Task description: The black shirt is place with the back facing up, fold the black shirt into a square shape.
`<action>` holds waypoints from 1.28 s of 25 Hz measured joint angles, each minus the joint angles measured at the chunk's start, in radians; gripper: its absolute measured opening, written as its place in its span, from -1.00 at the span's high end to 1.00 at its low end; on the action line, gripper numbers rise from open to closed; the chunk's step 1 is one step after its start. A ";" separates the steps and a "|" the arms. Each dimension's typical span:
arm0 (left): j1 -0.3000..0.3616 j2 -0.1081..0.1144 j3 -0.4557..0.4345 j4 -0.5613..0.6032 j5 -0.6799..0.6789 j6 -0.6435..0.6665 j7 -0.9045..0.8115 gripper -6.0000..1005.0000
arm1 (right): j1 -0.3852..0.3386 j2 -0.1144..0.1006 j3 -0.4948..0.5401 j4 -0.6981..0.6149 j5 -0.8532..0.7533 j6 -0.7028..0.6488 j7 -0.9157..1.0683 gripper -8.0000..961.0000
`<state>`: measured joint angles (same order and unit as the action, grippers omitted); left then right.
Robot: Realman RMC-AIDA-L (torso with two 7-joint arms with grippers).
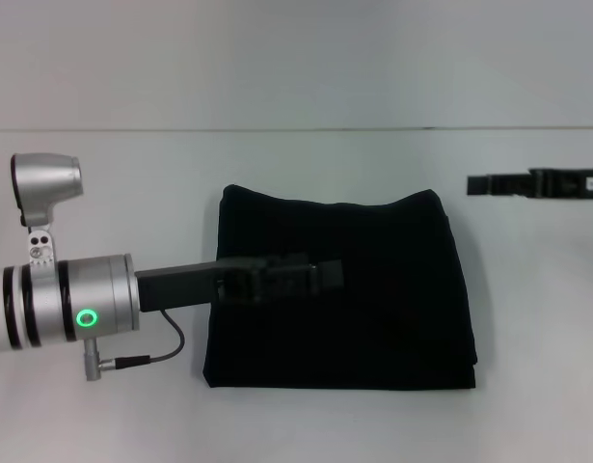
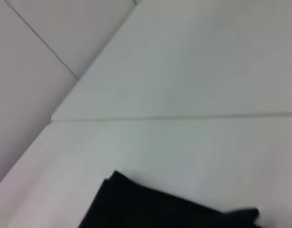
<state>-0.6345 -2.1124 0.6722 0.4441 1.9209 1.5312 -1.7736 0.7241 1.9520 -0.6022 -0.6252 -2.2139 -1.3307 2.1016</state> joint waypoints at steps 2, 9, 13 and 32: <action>0.006 0.001 -0.001 0.002 0.003 -0.002 0.006 -0.89 | 0.024 0.012 -0.004 0.012 0.005 0.023 -0.015 -0.45; 0.016 0.005 -0.001 0.012 0.005 -0.003 0.008 -0.89 | 0.110 0.064 -0.028 0.133 0.005 0.145 -0.179 -0.05; 0.016 0.007 -0.002 0.012 0.008 -0.005 0.005 -0.89 | 0.130 0.091 -0.084 0.191 0.004 0.234 -0.244 0.23; 0.022 0.004 -0.002 0.004 0.018 -0.035 -0.004 -0.89 | 0.102 0.135 -0.227 0.198 0.095 0.436 -0.383 0.92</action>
<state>-0.6127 -2.1080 0.6702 0.4481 1.9387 1.4963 -1.7773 0.8259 2.0875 -0.8297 -0.4269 -2.1184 -0.8944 1.7188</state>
